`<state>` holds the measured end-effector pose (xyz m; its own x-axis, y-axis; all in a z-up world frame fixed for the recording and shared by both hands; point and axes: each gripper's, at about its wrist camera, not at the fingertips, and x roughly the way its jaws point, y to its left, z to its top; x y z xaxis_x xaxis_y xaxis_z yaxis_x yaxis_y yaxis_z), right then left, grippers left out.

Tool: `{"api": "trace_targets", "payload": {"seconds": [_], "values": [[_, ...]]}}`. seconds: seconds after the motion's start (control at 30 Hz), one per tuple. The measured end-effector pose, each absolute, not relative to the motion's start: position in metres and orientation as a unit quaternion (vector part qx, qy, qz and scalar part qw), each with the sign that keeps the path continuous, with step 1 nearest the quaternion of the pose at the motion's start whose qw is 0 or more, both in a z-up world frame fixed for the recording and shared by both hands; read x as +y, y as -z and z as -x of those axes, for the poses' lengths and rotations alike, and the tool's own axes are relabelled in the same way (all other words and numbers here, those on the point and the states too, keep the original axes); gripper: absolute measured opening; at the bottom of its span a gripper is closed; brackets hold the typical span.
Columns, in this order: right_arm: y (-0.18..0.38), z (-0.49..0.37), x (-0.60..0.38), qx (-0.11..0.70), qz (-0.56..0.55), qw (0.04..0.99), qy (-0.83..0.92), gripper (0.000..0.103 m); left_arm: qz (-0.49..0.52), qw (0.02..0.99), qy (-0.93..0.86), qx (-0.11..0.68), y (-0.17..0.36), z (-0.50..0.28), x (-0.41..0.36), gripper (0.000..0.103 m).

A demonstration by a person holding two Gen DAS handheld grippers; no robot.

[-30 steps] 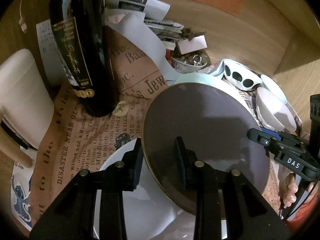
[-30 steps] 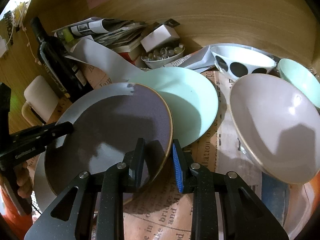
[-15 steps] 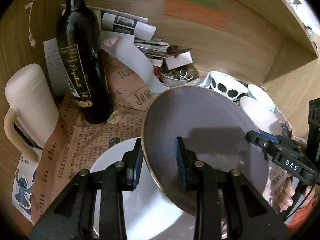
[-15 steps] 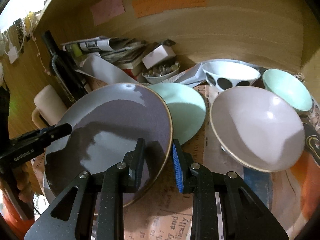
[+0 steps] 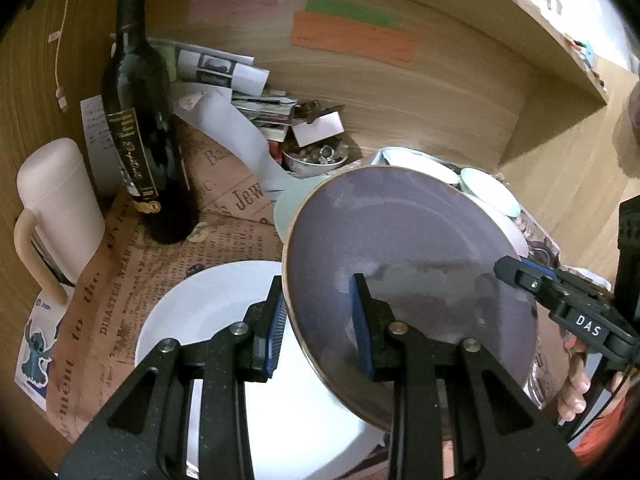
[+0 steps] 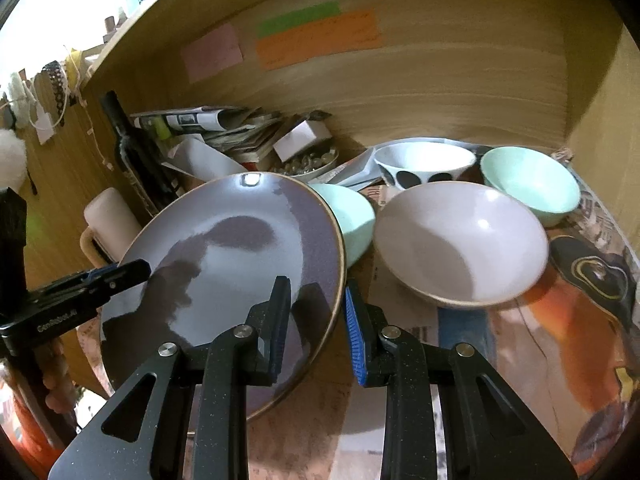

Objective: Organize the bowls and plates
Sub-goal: 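Lift the dark brown plate off the white plate with both tools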

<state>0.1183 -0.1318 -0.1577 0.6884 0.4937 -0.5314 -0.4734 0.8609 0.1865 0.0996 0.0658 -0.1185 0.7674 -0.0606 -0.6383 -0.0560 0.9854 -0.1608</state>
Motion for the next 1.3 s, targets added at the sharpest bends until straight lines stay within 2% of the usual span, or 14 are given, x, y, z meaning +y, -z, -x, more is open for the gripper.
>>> {"api": "trace_targets", "payload": {"seconds": [1.3], "values": [[0.201,-0.081,-0.224,0.348,-0.053,0.91,-0.219,0.024,0.093,0.909,0.048,0.403,0.164,-0.081,-0.023,0.031]]}}
